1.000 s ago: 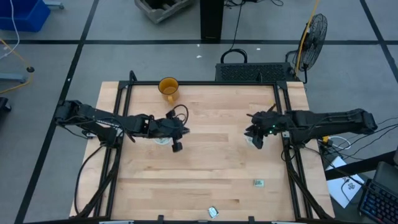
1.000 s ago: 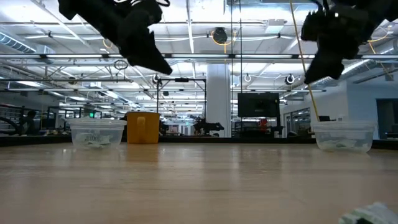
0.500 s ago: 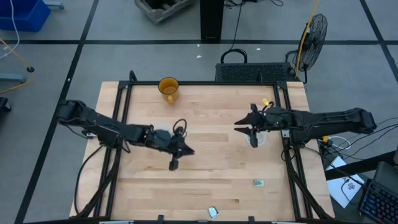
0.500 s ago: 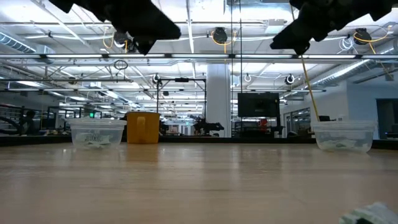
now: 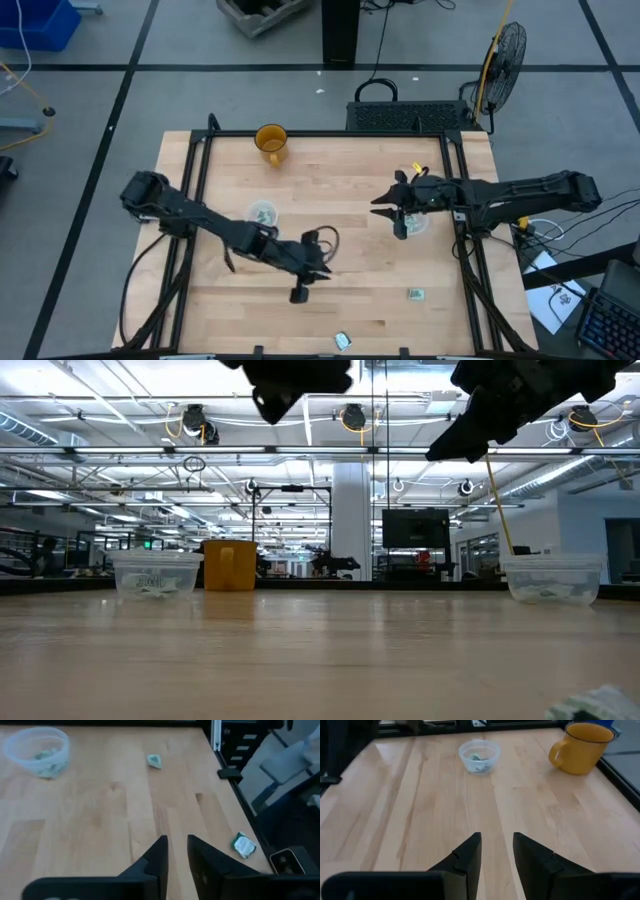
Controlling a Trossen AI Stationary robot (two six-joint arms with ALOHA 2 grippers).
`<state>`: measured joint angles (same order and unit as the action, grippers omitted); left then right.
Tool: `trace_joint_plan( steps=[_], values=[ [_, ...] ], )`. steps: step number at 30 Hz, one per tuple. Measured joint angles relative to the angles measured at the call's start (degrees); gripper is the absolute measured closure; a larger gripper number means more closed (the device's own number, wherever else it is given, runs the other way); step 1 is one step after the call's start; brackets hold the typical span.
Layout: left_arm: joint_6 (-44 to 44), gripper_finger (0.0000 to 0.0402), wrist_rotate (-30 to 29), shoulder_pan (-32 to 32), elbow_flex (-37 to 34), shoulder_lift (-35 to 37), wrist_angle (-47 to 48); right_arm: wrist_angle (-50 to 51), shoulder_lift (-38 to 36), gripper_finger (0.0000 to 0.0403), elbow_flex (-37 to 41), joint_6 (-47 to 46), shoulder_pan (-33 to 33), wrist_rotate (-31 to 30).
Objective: Pick and place items into bin
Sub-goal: Put the truvia packet into the left transparent bin
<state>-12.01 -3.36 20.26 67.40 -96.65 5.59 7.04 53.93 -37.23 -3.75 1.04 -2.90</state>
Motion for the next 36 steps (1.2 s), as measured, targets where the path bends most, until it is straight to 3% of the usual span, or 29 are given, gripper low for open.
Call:
trace_joint_plan(
  steps=[8, 16, 25, 31, 36],
  values=[
    [-7.9, 0.0278, 4.5, 2.4, 10.0, -12.1, 1.1, -0.3, 0.1, 0.0298, 0.0, 0.1, 0.0, 0.0],
    [-16.1, 0.0275, 11.8, 5.9, 20.0, -23.5, 1.8, -0.3, 0.0, 0.0298, 0.0, -0.1, 0.0, 0.0],
    [-16.4, 0.0275, 15.7, 7.4, 20.9, -28.1, 4.0, -2.5, 0.0, 0.0298, 0.0, 4.9, 0.0, 0.0],
    [-17.6, 0.0275, 18.4, 7.4, 20.9, -32.5, -2.5, -4.0, 0.0, 0.0298, 0.1, 6.4, 0.0, 0.0],
    [-18.3, 0.0274, 16.8, 7.4, 21.0, -32.6, -4.6, -6.3, 0.0, 0.0298, 0.0, 8.0, 0.0, 0.0]
  ],
)
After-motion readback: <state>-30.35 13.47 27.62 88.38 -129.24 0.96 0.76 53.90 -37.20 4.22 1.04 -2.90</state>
